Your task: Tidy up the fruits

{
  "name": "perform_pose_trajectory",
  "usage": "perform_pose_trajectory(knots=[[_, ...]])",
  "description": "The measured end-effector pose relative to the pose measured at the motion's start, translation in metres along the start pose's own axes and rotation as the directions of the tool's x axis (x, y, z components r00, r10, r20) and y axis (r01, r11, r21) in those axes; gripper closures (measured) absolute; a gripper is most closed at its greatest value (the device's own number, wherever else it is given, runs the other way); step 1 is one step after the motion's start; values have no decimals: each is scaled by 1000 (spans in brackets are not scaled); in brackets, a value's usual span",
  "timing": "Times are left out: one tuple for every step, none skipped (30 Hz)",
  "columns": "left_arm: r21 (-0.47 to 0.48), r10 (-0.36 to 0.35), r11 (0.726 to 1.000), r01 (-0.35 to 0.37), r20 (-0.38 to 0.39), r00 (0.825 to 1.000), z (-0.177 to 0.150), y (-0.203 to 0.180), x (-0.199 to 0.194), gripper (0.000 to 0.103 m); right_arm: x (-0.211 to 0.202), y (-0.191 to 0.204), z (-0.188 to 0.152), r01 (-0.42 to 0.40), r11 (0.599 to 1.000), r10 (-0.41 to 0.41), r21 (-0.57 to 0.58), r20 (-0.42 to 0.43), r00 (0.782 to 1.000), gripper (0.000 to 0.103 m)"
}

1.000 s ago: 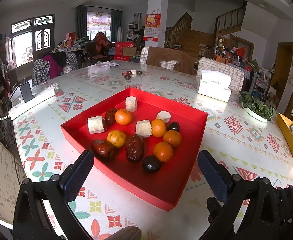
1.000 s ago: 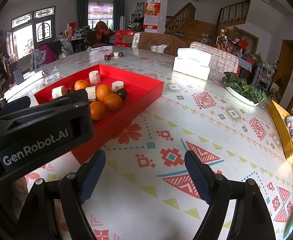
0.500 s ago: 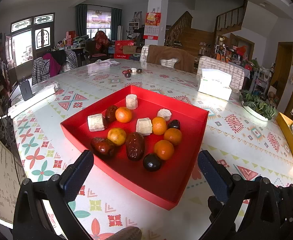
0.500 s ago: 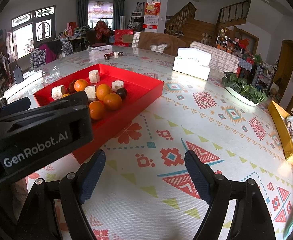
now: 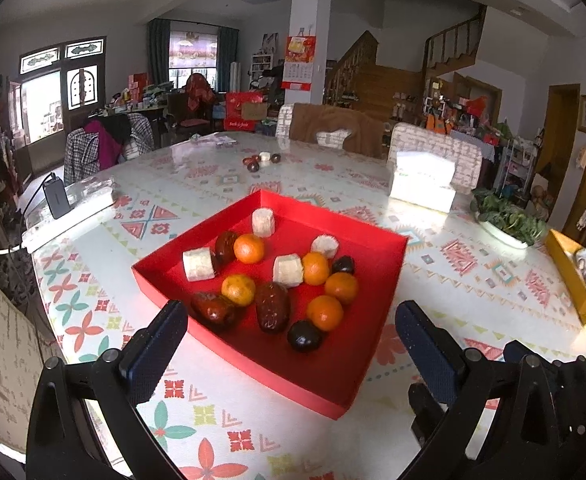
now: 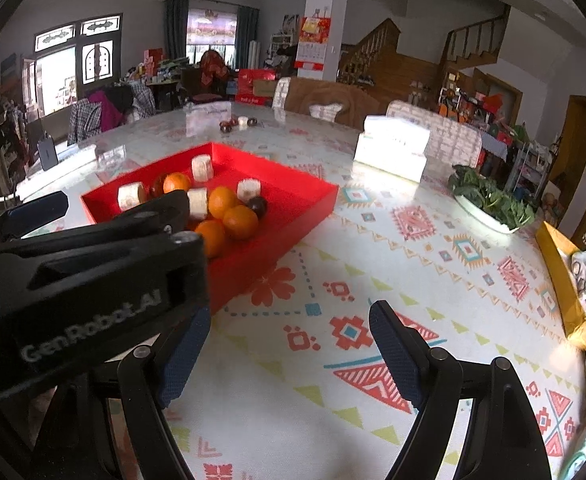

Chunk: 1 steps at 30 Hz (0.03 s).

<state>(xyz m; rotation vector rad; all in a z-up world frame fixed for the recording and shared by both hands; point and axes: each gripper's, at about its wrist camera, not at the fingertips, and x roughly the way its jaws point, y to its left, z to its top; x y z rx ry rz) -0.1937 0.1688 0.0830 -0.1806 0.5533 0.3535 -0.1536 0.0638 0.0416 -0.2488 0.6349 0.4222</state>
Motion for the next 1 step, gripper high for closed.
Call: perform_pose_trajectory(knots=[[-2, -8, 1000, 8, 2, 1000, 2, -1, -3, 0, -2, -2, 1, 4, 1000, -4, 9, 6, 1000, 18]])
